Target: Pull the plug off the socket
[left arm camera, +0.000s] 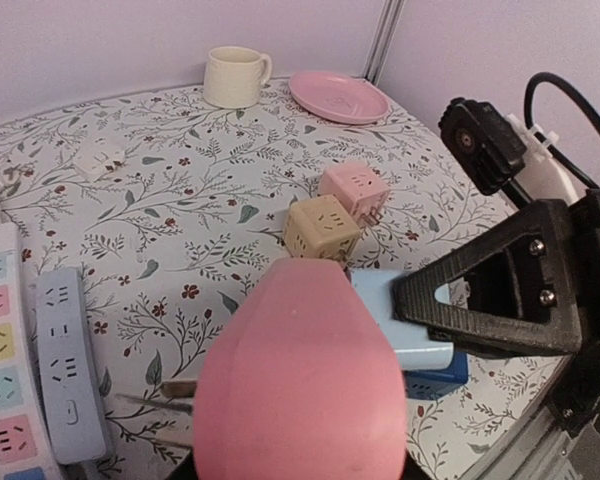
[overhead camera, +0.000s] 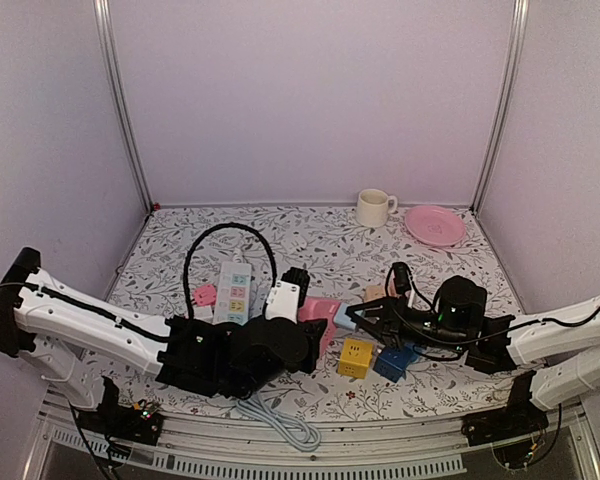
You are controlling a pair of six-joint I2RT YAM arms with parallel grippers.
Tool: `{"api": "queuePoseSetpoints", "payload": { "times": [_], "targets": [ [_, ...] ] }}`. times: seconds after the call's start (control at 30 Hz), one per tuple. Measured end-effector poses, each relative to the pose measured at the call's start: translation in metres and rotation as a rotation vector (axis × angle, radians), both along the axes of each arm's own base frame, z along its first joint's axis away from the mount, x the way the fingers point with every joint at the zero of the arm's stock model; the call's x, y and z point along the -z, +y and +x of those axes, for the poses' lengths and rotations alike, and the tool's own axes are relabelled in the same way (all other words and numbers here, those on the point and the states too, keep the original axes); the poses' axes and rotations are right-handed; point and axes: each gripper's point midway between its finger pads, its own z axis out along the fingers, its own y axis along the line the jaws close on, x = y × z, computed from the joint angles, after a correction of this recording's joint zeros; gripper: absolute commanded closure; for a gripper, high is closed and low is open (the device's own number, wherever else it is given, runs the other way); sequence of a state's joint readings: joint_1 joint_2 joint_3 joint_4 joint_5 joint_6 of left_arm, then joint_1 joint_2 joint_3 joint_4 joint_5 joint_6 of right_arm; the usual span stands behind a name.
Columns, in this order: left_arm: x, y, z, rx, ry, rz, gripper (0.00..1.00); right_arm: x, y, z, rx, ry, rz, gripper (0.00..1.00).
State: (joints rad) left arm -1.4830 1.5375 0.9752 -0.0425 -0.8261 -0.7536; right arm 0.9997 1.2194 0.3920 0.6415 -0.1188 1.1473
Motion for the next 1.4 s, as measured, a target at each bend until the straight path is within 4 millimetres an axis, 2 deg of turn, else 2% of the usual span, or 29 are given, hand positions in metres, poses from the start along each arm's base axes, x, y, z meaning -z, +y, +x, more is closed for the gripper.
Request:
{"api": "queuePoseSetpoints", "payload": {
  "times": [0.6, 1.0, 1.13, 1.4],
  "targets": [
    [0.002, -0.012, -0.001, -0.041, 0.035, 0.013, 1.0, 0.0, -0.016, 0.001, 0.01, 0.004, 0.004, 0.96],
    [0.008, -0.019, 0.001, 0.068, -0.04, 0.027, 1.0, 0.005, -0.024, 0.0, -0.012, -0.006, -0.018, 0.96],
    [0.005, -0.02, 0.005, 0.103, -0.059, 0.02, 1.0, 0.002, -0.026, 0.001, -0.011, -0.017, -0.014, 0.96],
    [0.003, -0.021, 0.009, 0.099, -0.043, 0.025, 1.0, 0.002, -0.027, 0.003, -0.004, -0.021, -0.015, 0.96]
  ]
}}
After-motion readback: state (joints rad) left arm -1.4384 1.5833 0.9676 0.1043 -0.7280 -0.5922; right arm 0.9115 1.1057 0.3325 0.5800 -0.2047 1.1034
